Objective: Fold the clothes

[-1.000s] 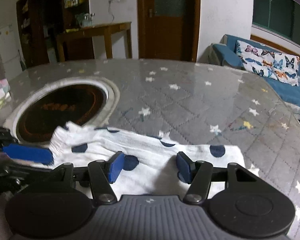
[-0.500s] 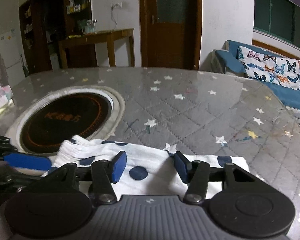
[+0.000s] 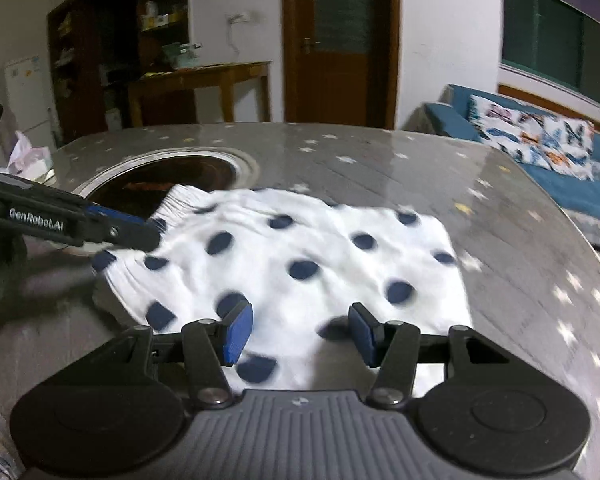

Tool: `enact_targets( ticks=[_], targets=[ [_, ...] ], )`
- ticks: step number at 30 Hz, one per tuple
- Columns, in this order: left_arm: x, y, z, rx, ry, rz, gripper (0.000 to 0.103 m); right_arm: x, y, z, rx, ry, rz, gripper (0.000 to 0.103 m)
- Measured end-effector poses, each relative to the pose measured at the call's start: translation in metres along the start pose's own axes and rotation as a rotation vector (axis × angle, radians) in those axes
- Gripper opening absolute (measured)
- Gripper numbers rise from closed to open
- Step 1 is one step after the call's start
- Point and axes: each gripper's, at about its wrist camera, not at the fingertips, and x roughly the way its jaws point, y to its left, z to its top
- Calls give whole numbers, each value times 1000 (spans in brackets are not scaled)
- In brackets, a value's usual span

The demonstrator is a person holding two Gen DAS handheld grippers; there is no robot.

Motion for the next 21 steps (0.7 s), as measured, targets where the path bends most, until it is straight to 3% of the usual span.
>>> enact_targets(
  ticks=[5,9,15,21],
  targets=[
    [0,1,0,-6,-5,1,40,-25,-21,-13,77,-34,-49,54],
    [3,1,-1,-9,1,3,42,-23,-33,-26,108,-1,-79,54],
    [1,1,-1,-9,-2,11,42,-37,-35,-25,118,-49,-84,54],
    [1,1,-2,-16,2,12,42,-33,-36,-32,115,-21,-92,54]
  ],
)
